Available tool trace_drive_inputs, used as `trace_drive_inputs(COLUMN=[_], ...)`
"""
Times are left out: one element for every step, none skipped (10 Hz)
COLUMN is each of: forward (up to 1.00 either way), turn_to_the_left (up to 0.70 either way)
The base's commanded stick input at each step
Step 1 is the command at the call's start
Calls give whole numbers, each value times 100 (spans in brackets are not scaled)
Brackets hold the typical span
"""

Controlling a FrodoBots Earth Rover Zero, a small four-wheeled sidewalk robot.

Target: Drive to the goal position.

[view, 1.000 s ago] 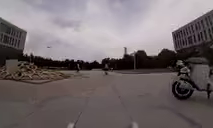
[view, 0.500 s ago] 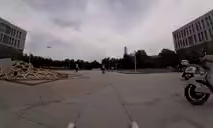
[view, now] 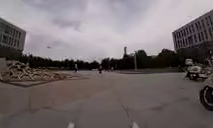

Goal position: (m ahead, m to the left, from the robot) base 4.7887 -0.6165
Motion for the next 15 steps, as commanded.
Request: trace_drive_inputs(forward=[70, 70, 70, 70, 70, 70, 70, 70, 70, 70, 70, 70, 70, 70, 70], turn_to_the_left=[0, 0, 0, 0, 0, 0, 0, 0, 0, 0, 0, 0, 0, 0, 0])
